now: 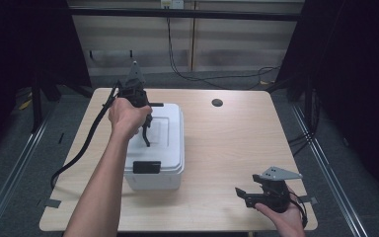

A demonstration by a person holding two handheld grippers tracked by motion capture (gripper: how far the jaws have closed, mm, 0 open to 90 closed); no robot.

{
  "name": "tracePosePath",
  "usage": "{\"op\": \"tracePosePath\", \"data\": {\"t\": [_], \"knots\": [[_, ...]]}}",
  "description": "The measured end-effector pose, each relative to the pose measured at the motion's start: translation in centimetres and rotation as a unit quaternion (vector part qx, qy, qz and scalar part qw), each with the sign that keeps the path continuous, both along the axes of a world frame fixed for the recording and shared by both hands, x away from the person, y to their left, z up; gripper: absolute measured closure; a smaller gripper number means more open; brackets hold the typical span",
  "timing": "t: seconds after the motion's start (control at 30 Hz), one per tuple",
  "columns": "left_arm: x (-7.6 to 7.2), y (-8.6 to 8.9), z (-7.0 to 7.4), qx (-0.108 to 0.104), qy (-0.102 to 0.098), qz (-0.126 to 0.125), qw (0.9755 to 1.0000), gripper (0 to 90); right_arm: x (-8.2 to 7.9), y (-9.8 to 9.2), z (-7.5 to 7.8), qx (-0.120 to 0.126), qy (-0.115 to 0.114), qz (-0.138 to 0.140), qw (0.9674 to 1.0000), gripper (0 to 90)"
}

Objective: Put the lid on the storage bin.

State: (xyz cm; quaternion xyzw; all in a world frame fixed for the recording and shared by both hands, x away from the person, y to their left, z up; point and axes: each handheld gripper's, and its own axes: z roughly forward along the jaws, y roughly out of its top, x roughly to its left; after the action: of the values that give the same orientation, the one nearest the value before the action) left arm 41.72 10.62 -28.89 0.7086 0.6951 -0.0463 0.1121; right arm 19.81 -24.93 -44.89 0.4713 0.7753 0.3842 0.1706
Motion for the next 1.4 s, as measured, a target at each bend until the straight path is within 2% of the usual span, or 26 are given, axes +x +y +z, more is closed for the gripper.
{"op": "tracePosePath", "data": {"t": [0.27, 0.63, 0.77, 0.9, 1.2, 1.4], "knots": [[0.1, -0.2, -0.3, 0.008, -0.001, -0.003, 1.0, 84.5, 0.0, 0.0, 0.0, 0.001, 0.0, 0.002, 1.0, 20.8], [0.1, -0.3, -0.3, 0.001, 0.0, -0.004, 1.0, 84.3, 0.0, 0.0, 0.0, 0.0, 0.0, 0.003, 1.0, 20.8], [-0.1, -0.7, -0.5, -0.003, 0.007, -0.008, 0.9999, 84.0, 0.1, 0.0, 0.0, 0.0, 0.002, 0.002, 1.0, 20.8], [0.1, -0.5, -0.8, 0.002, 0.009, -0.011, 0.9999, 84.2, 0.0, 0.1, 0.0, -0.002, 0.002, 0.004, 1.0, 20.8], [0.2, -0.9, -1.1, 0.004, 0.002, -0.014, 0.9999, 83.3, 0.0, 0.0, 0.0, -0.001, 0.0, 0.003, 1.0, 20.8], [0.3, -0.7, -1.2, 0.01, -0.005, -0.025, 0.9996, 81.3, 0.0, 0.0, 0.0, -0.001, 0.0, 0.002, 1.0, 20.8]]}}
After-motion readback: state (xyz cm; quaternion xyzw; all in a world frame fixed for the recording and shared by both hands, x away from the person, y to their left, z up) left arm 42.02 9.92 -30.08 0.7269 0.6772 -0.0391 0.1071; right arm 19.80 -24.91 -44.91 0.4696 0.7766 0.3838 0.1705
